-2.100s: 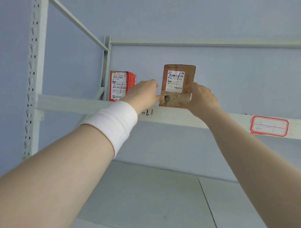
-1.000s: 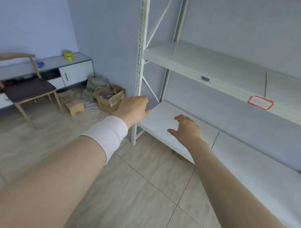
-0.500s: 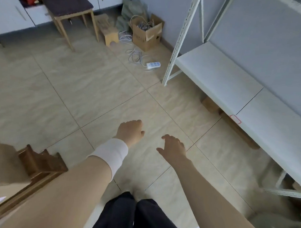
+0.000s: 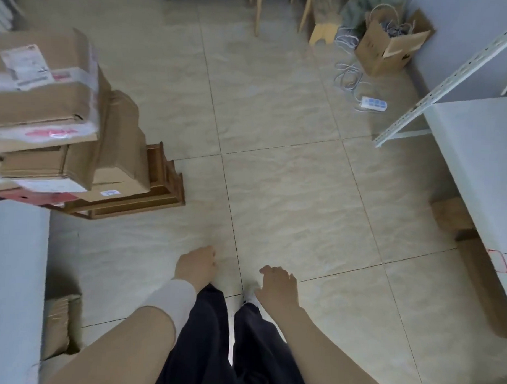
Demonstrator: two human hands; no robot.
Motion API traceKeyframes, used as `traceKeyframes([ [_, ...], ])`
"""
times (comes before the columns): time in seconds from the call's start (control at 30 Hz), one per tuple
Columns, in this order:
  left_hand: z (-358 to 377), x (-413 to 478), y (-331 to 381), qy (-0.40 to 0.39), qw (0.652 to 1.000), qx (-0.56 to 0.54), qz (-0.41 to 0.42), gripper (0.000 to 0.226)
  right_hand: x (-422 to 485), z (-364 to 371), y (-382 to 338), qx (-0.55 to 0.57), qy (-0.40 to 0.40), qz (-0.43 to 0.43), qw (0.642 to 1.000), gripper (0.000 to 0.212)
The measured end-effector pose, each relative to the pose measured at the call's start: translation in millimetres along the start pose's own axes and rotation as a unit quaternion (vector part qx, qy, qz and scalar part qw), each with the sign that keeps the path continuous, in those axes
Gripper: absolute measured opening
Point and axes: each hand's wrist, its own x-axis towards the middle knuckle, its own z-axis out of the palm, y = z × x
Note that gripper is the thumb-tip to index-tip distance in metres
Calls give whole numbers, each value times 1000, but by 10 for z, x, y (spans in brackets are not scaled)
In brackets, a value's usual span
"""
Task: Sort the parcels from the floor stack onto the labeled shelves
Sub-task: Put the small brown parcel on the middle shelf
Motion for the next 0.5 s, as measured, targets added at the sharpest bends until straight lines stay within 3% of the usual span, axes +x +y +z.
traceKeyframes([
  [0.23,-369,-182,-1166,90,988,-114,-53,37,299,-169,-1261,-35,-7,-66,997,48],
  [0.5,-1197,-287,-2383,224,948,-206,-93,35,499,-555,-2945,-26,42,-154,987,47],
])
